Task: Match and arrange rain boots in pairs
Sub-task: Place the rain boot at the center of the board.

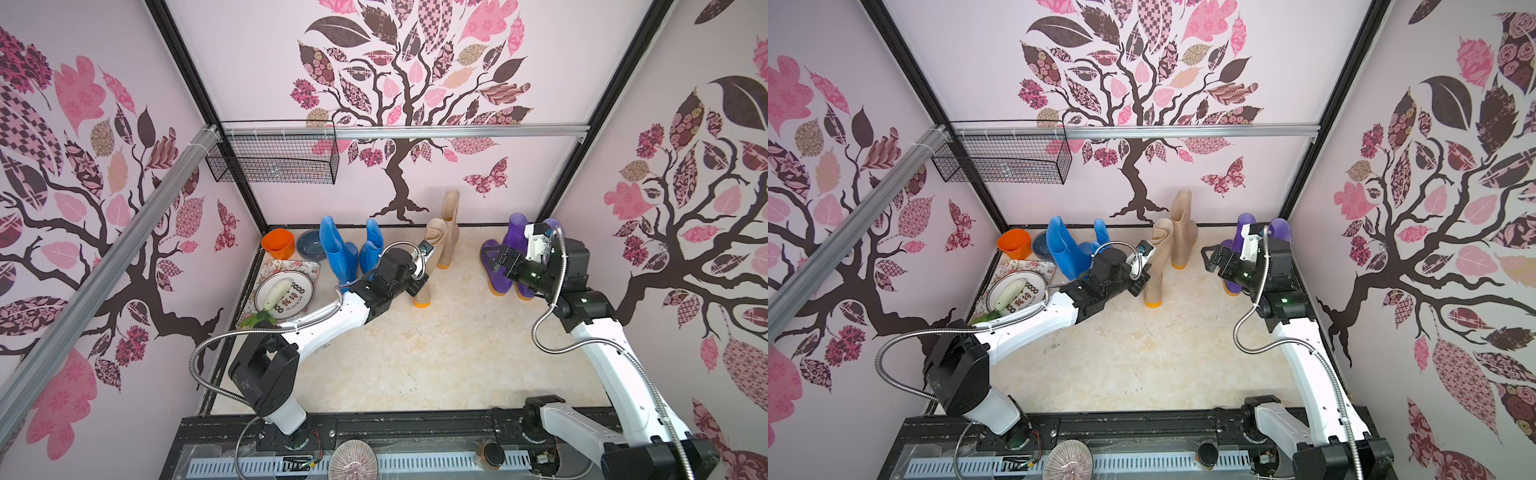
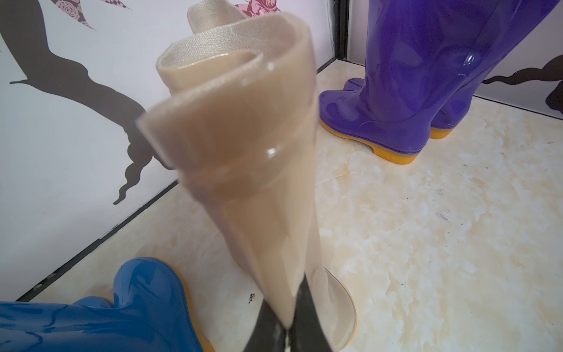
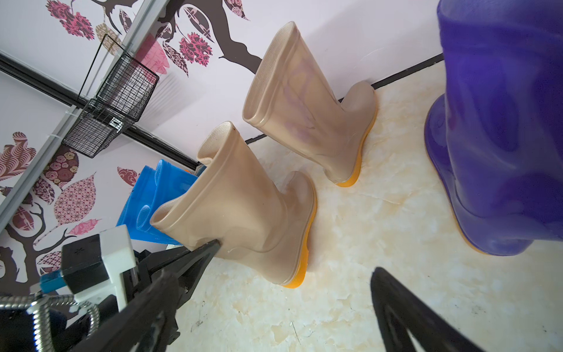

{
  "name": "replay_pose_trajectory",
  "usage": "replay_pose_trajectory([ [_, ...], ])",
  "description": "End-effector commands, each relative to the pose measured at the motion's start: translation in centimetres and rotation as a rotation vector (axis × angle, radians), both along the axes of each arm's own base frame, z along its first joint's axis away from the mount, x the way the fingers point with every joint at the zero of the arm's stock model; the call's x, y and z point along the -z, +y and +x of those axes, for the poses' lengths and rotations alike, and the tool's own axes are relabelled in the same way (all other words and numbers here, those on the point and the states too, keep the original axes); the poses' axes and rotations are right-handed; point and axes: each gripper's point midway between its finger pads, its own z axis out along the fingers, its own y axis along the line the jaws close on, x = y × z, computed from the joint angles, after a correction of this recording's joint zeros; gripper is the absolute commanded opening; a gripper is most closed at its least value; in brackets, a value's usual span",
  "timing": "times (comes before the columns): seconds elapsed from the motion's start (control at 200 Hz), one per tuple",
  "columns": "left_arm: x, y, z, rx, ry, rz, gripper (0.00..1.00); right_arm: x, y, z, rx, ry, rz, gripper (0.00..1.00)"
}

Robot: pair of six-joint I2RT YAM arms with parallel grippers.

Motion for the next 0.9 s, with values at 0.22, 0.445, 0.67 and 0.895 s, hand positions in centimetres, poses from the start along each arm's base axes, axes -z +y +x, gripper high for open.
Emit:
replay_pose_trajectory([
  [0.22, -2.6, -0.7, -1.1, 0.026, -0.055, -0.108, 0.0, 1.6, 0.1, 0.0, -0.017, 0.029, -0.028, 1.0],
  [0.445, -1.2, -0.4, -2.0, 0.025, -0.029, -0.107, 0.0, 2.0, 0.3, -0.1, -0.032, 0.041, -0.031, 1.0],
  [0.67, -1.2, 0.1, -2.4, 0.0, -0.009, -0.13, 0.07, 2.3, 0.4, -0.1, -0.041, 0.049, -0.044, 1.0],
  [0.895, -2.5, 0.8, -3.1, -0.021, -0.031, -0.152, 0.47, 2.7, 0.7, -0.1, -0.06, 0.063, -0.036, 1.0],
])
